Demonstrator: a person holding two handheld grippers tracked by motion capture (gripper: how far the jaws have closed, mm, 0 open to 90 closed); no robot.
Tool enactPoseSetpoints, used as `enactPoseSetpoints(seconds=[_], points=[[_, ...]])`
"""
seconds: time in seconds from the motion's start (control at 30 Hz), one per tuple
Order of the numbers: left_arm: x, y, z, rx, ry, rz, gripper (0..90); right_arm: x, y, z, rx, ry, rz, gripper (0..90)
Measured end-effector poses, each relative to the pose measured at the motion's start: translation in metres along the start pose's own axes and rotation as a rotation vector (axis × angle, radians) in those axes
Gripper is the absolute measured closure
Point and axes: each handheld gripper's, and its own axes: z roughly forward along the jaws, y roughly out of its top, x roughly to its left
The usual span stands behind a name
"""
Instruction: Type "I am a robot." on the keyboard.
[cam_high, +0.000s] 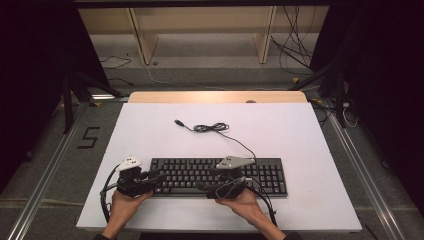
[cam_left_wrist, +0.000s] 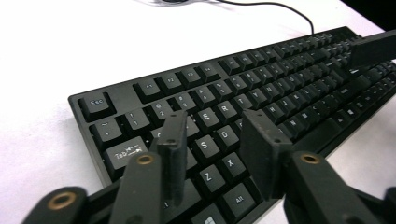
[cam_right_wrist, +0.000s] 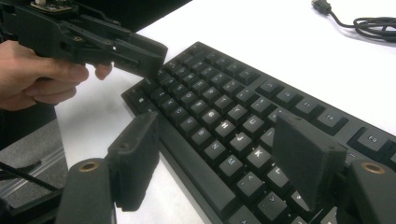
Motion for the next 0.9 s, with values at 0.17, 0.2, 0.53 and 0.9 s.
enactPoseSetpoints(seconds=[0.17,0.2,0.53,0.9], points=[[-0.002,0.000,-0.003,-0.020,-0.012,-0.007,48.7,0.000,-0.001,0.001,0.006,0.002,0.000,32.9],[-0.002,0.000,-0.003,-0.025,-0.013,-0.006,46.9,0.001,-0.001,0.002,0.009,0.004,0.000,32.8],[-0.004,0.001,-0.008,-0.072,-0.031,-0.002,34.2,0.004,-0.003,0.006,0.024,0.017,-0.016,39.5],[-0.004,0.001,-0.013,-0.114,-0.026,-0.010,28.5,0.007,-0.007,0.011,0.073,0.019,-0.029,62.2]])
